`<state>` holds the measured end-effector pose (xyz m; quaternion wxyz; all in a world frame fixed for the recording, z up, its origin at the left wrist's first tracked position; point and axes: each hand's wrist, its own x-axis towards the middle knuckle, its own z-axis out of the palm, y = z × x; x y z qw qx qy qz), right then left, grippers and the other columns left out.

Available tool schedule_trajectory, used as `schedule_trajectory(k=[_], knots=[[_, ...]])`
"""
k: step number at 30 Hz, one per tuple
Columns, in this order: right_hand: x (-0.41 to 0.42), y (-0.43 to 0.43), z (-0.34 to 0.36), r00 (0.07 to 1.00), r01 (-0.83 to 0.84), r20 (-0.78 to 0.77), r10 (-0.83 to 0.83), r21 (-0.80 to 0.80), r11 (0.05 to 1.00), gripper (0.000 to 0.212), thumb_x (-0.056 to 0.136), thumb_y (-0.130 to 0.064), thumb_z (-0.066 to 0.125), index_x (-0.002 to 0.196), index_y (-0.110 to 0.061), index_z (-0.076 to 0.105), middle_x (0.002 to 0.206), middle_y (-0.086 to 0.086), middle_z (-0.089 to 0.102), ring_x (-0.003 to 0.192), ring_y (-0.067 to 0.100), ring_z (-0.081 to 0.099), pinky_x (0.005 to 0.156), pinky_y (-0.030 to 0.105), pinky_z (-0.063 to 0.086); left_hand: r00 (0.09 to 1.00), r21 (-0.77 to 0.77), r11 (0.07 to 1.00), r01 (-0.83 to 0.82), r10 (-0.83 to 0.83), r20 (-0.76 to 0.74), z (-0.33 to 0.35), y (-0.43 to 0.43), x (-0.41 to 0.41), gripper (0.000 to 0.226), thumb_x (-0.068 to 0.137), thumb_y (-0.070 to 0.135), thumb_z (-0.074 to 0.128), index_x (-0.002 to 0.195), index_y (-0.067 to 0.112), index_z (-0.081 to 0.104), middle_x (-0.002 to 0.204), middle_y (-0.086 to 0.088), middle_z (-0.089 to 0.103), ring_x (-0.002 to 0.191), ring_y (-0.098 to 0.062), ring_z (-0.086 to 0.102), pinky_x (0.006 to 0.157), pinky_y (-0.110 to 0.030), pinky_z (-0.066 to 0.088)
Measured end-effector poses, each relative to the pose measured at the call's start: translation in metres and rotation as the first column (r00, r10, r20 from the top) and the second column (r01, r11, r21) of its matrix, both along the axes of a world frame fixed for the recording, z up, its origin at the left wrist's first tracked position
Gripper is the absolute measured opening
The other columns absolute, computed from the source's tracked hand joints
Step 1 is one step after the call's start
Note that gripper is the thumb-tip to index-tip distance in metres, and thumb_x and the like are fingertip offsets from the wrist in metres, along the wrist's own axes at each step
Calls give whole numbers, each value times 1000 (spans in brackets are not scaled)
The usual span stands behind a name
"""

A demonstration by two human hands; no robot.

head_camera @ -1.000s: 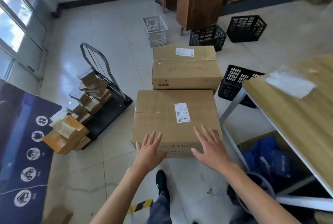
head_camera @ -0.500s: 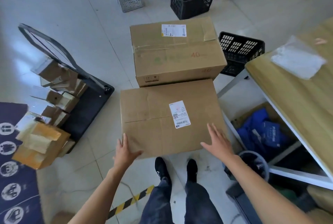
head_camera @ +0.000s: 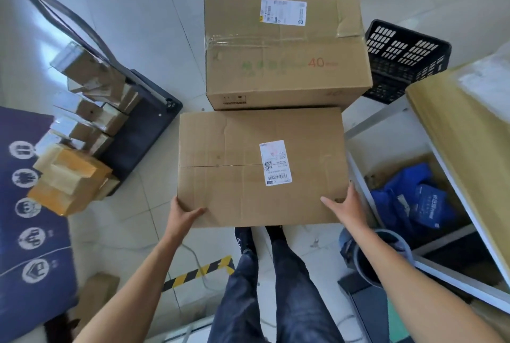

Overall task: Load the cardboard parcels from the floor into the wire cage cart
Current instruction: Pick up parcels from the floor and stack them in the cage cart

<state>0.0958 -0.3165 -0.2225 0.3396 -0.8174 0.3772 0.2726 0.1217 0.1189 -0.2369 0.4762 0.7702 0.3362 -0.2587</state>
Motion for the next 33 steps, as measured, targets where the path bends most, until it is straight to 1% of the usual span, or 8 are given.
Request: schedule_trajectory(k=[3, 8, 13, 16, 20, 23, 30, 33], knots=[[-2, -15, 11, 995, -96, 35, 95, 21, 995, 108, 81, -50, 76, 160, -18, 10, 160, 9, 29, 143, 30, 35, 109, 47, 36, 997, 7, 998, -55, 54, 61, 17, -5, -2, 68, 74, 17, 87, 122, 17, 39, 112, -1, 56, 100, -19, 59, 72, -24, 51], [4, -20, 43, 981, -173, 106, 163, 90, 981, 108, 81, -50, 76, 160, -23, 8, 162, 7, 25, 145, 28, 31, 114, 51, 35, 984, 48, 987, -156, 151, 100, 58, -4, -41, 83, 69, 26, 90, 133, 11, 40, 117, -7, 57, 106, -26, 60, 88, -46, 56], [5, 14, 79, 912, -382, 206, 356, 103, 918, 103, 81, -48, 76, 158, -27, 11, 156, 6, 33, 138, 28, 39, 106, 53, 42, 934, 94, 931, -352, 343, 103, 99, 22, -128, 92, 63, 34, 93, 136, 9, 42, 120, -9, 61, 103, -24, 63, 83, -37, 55], [8, 47, 99, 846, -507, 256, 467, 117, 854, 98, 81, -51, 75, 156, -30, 16, 152, 4, 39, 134, 28, 44, 102, 53, 46, 869, 128, 861, -493, 479, 126, 129, 38, -187, 102, 48, 51, 91, 130, 11, 48, 116, -9, 65, 100, -23, 66, 88, -44, 56], [12, 106, 121, 725, -668, 319, 611, 106, 737, 98, 80, -49, 75, 157, -28, 18, 157, 5, 34, 140, 28, 38, 109, 51, 39, 719, 128, 710, -692, 665, 199, 167, 48, -272, 113, 41, 57, 91, 135, 14, 46, 119, -7, 65, 103, -22, 65, 87, -42, 56], [2, 158, 139, 606, -780, 379, 699, 110, 616, 100, 80, -50, 75, 159, -27, 17, 162, 1, 27, 146, 23, 30, 113, 48, 35, 588, 134, 574, -808, 766, 259, 194, 49, -340, 117, 45, 56, 91, 142, 15, 40, 128, -7, 59, 112, -27, 60, 95, -50, 54], [-88, 265, 193, 342, -937, 509, 790, 116, 331, 103, 78, -56, 74, 158, -33, 14, 161, -1, 29, 145, 23, 30, 109, 53, 34, 286, 171, 235, -957, 869, 404, 250, 28, -527, 94, 63, 40, 92, 139, 16, 42, 122, -2, 57, 102, -19, 60, 79, -36, 52], [-158, 299, 211, 227, -974, 561, 796, 112, 199, 104, 76, -60, 74, 157, -34, 15, 155, 1, 39, 139, 25, 40, 106, 53, 42, 139, 139, 82, -987, 872, 470, 267, 7, -619, 85, 66, 34, 92, 136, 17, 46, 118, -2, 60, 100, -17, 61, 75, -31, 51]])
